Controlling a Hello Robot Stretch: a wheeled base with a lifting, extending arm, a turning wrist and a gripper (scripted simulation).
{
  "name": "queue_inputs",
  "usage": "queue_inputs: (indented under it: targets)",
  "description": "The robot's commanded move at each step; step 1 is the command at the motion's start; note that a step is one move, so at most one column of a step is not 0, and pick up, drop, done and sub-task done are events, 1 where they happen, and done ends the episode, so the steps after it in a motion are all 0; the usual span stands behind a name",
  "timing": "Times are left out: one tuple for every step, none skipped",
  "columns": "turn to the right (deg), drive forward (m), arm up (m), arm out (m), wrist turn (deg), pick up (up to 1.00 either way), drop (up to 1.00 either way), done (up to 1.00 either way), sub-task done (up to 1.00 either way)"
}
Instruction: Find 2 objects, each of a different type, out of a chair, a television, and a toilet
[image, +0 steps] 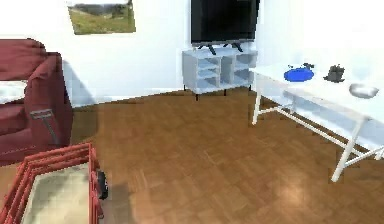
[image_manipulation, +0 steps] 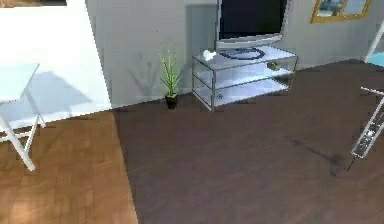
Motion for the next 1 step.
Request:
queue_inputs:
  targets:
    - [0.0,1.0,0.0,0.0,0.0,0.0,0.0,0.0,0.0]
